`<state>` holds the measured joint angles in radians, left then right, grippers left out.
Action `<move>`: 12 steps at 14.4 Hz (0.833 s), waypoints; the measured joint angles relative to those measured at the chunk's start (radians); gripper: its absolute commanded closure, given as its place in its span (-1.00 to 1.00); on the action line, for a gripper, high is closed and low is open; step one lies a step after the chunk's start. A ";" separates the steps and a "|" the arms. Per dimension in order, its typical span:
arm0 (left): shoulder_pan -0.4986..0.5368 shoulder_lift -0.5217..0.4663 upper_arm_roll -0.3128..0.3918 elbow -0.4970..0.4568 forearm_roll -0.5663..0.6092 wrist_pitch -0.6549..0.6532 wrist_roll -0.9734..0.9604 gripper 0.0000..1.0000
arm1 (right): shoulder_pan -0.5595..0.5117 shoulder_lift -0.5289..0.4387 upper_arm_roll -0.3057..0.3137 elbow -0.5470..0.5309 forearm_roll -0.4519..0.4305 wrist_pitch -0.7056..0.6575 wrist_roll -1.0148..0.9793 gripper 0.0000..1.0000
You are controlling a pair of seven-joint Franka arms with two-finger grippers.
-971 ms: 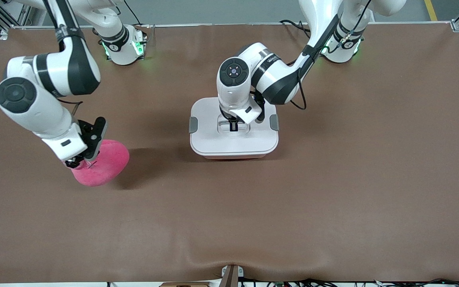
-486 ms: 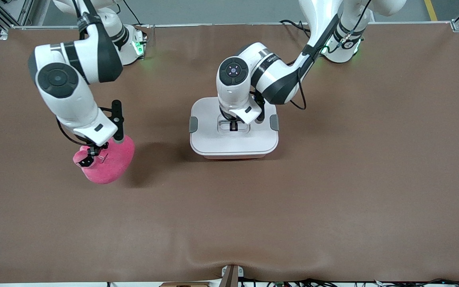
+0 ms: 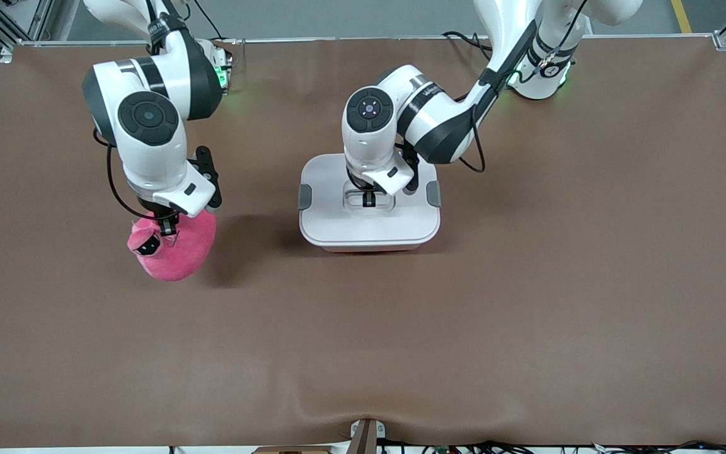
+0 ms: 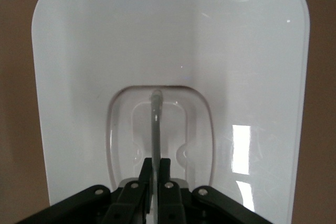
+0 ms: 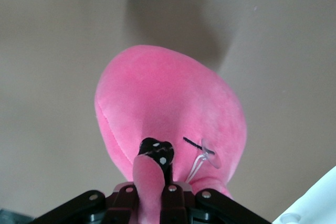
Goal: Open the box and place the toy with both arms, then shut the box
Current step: 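Lift the lid off with the left gripper while the right gripper lifts the toy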
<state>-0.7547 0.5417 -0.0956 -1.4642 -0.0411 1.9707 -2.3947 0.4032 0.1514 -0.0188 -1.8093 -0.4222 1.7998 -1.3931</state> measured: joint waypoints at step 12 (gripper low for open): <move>0.026 -0.063 0.015 0.013 0.000 -0.038 0.002 1.00 | 0.197 -0.021 0.000 -0.016 -0.116 -0.088 0.030 1.00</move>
<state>-0.7283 0.4789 -0.0811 -1.4513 -0.0411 1.9323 -2.3929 0.5997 0.1303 -0.0187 -1.8250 -0.5380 1.7120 -1.3631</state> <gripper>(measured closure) 0.934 0.872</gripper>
